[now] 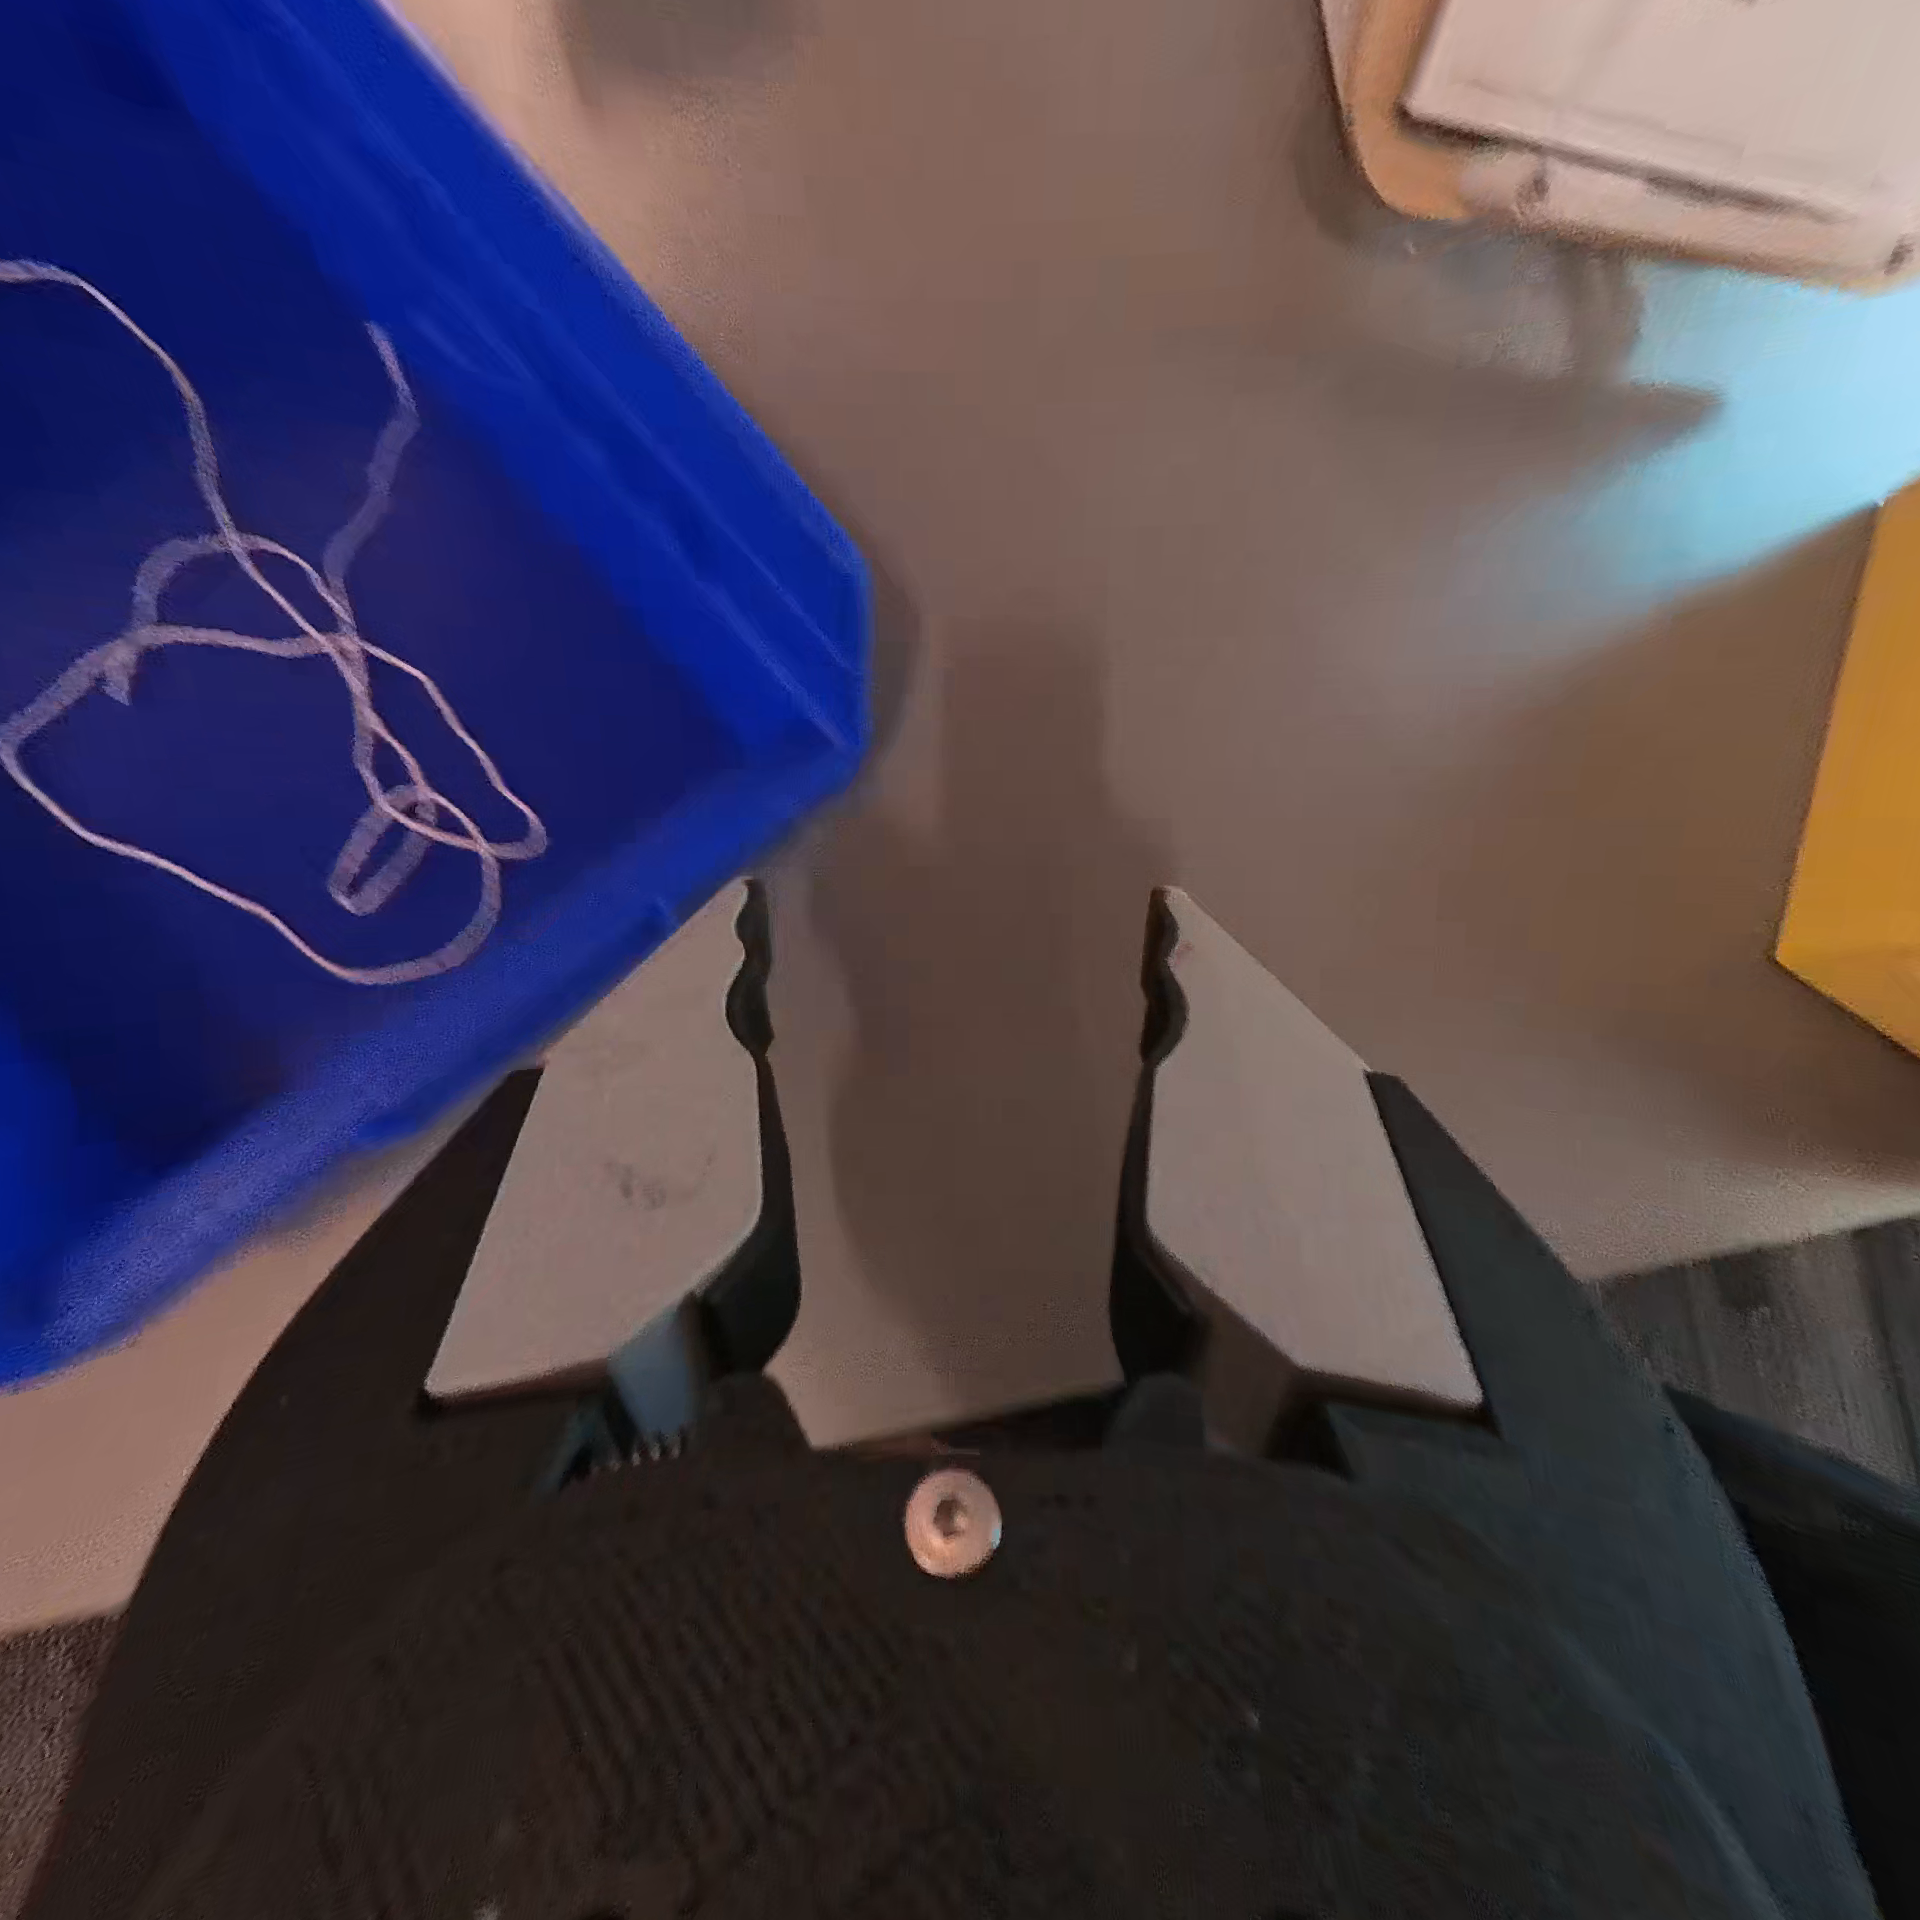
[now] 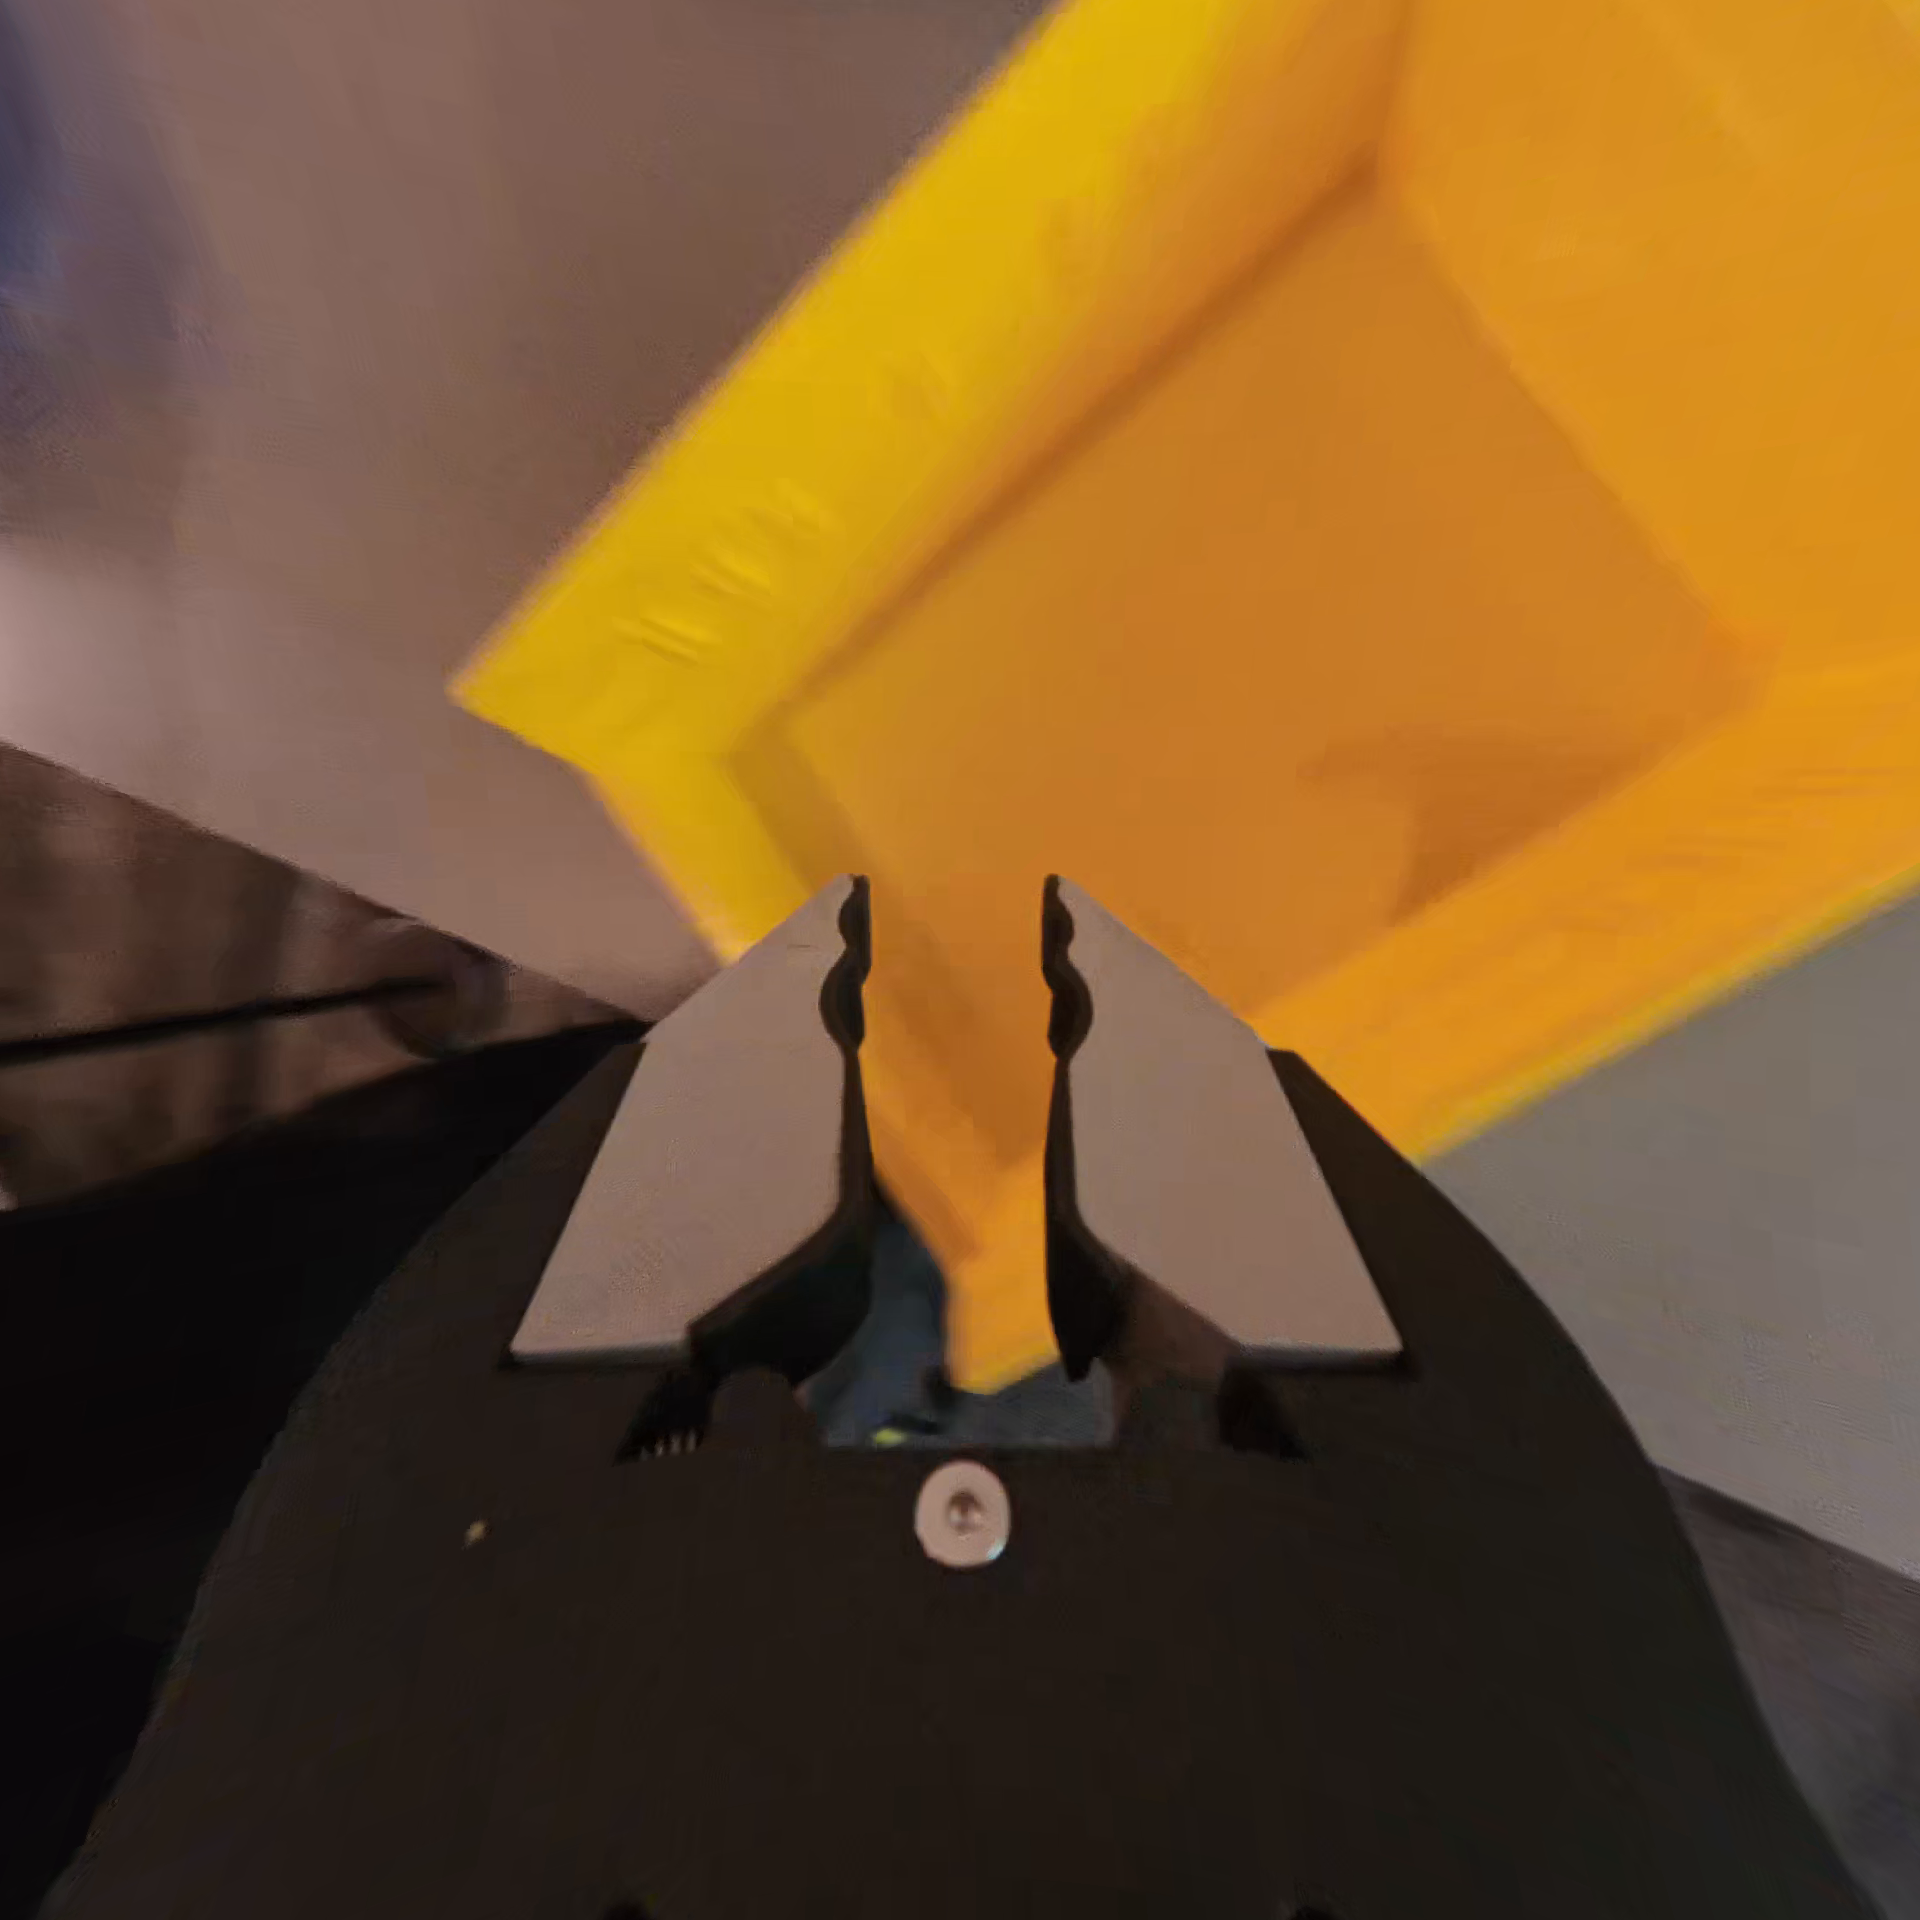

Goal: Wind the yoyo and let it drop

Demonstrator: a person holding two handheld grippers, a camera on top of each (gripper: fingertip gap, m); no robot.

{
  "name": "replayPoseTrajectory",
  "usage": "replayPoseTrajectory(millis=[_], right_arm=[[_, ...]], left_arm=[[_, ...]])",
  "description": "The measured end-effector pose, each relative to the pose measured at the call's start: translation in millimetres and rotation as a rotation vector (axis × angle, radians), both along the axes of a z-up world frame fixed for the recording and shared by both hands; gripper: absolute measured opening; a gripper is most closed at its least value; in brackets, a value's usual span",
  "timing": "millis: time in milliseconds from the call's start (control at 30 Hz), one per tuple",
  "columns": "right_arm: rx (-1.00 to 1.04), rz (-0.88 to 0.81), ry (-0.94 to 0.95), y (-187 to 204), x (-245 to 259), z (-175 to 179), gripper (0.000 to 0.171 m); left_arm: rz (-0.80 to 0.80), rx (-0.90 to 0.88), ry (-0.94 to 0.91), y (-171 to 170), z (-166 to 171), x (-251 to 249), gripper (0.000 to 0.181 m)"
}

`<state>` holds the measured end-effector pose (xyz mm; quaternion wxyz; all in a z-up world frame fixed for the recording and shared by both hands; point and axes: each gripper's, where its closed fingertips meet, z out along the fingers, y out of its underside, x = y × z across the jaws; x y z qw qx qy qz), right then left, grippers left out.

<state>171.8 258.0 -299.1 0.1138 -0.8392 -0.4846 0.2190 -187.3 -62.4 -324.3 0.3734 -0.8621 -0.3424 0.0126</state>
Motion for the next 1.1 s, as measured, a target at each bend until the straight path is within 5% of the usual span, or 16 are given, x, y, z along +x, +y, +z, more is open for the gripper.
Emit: replayPoseTrajectory(millis=[200,267,333,533,600,667,767,1000,1100], right_arm=[[0.064,-0.139,-0.036,-57.3,-64.0,-23.2,0.055],[0.122,-0.205,-0.072,-55.7,-77.8,-30.0,0.047],[0.191,-0.238,-0.117,-49.6,-84.4,-35.5,0.038],[0.19,-0.239,-0.321,-43.2,-67.9,-70.3,0.05],[0.143,-0.194,-0.309,-46.7,-66.5,-76.4,0.039],[0.088,-0.111,-0.314,-52.4,-61.5,-81.9,0.007],[0.137,-0.054,-0.356,-36.3,-42.5,-84.3,0.0],[0.085,-0.217,0.023,-8.9,-63.7,-20.5,0.047],[0.054,-0.167,0.039,-16.8,-82.9,-22.4,0.062]], left_arm=[[-0.019,0.012,-0.083,27.4,-13.0,-78.0,0.081],[-0.071,0.015,-0.14,45.3,-19.0,-78.1,0.084],[-0.118,-0.034,-0.135,56.9,-29.0,-76.7,0.078],[-0.175,-0.178,-0.01,57.2,-38.0,-80.2,0.054],[-0.222,-0.171,-0.003,52.7,-37.7,-69.7,0.051],[-0.24,-0.171,0.014,41.8,-38.3,-61.0,0.044],[-0.281,-0.131,-0.007,28.4,-36.6,-42.1,0.038],[-0.216,-0.106,-0.091,1.8,-34.0,-18.2,0.028],[-0.19,-0.085,-0.132,4.7,-30.1,-5.4,0.041]])
